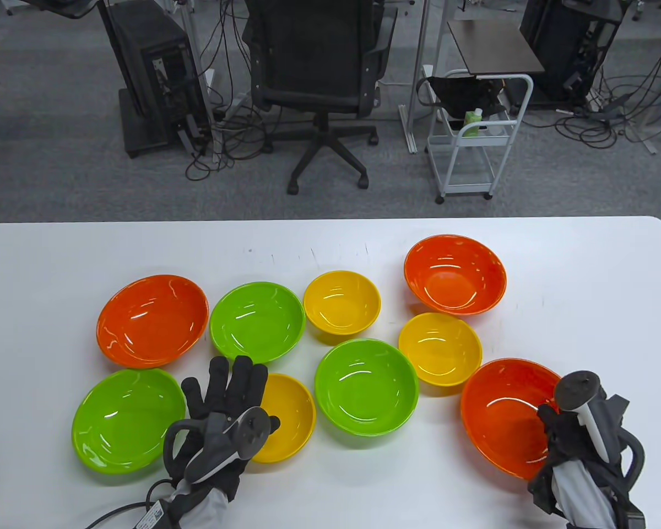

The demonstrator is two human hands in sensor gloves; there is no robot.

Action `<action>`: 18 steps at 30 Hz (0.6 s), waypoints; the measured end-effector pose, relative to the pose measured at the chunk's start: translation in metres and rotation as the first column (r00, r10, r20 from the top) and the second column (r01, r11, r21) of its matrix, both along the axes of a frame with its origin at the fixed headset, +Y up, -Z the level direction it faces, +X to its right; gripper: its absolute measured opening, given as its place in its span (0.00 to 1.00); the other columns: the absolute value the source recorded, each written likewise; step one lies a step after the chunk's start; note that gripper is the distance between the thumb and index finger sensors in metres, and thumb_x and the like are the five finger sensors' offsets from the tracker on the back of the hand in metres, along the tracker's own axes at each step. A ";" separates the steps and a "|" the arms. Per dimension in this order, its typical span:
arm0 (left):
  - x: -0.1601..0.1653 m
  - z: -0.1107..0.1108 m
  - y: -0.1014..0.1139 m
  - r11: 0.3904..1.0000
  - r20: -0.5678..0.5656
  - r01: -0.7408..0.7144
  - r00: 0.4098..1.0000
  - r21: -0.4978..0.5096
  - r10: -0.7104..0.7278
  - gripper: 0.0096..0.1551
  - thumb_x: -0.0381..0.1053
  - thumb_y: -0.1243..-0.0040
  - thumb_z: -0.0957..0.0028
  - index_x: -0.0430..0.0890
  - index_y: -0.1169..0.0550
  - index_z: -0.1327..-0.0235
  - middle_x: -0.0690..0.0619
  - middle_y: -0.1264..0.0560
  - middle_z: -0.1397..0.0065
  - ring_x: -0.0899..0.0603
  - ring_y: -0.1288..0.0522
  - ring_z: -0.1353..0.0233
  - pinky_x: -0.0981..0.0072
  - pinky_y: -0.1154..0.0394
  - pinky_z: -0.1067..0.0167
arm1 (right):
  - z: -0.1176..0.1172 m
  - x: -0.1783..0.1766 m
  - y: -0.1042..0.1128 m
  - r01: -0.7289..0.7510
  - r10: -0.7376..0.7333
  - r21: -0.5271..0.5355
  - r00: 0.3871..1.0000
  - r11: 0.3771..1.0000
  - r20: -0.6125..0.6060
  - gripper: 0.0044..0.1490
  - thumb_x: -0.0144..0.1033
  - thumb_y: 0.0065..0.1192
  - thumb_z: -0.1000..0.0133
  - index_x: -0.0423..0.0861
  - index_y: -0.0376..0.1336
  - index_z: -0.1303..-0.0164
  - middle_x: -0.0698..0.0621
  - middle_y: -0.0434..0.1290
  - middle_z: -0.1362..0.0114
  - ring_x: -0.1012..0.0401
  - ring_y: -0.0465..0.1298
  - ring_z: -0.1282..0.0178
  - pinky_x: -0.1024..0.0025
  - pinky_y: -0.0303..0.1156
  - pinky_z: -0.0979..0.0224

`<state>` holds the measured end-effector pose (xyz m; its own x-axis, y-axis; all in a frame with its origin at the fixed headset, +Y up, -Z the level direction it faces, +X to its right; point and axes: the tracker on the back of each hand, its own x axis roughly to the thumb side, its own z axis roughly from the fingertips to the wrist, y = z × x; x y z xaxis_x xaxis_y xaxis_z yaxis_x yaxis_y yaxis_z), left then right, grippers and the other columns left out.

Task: Nest bowls by color group

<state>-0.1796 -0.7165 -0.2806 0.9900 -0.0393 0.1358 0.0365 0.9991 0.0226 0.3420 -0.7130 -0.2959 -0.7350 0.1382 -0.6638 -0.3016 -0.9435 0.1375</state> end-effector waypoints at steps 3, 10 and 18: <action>0.000 0.000 0.000 1.000 0.000 -0.001 1.000 0.001 0.001 0.53 0.71 0.52 0.52 0.57 0.56 0.18 0.51 0.59 0.11 0.33 0.62 0.14 0.22 0.59 0.27 | -0.001 0.006 -0.005 0.051 -0.051 -0.026 0.999 0.998 0.020 0.51 0.45 0.55 0.40 0.58 0.31 0.16 0.42 0.37 0.09 0.38 0.56 0.17 0.35 0.55 0.21; -0.002 0.000 0.000 1.000 -0.006 -0.002 1.000 -0.001 0.002 0.53 0.71 0.52 0.52 0.57 0.56 0.18 0.51 0.59 0.11 0.33 0.62 0.14 0.22 0.59 0.27 | -0.002 0.012 -0.008 0.057 -0.057 -0.032 0.998 0.998 0.017 0.50 0.35 0.54 0.38 0.60 0.28 0.20 0.44 0.45 0.11 0.51 0.72 0.30 0.48 0.67 0.27; -0.001 -0.001 -0.001 1.000 -0.004 -0.002 1.000 0.000 0.002 0.53 0.71 0.51 0.53 0.57 0.56 0.18 0.51 0.59 0.11 0.33 0.62 0.14 0.22 0.59 0.27 | -0.003 0.021 -0.009 0.104 -0.106 0.060 0.994 0.993 0.032 0.48 0.25 0.56 0.41 0.57 0.34 0.20 0.48 0.62 0.20 0.58 0.79 0.43 0.55 0.73 0.32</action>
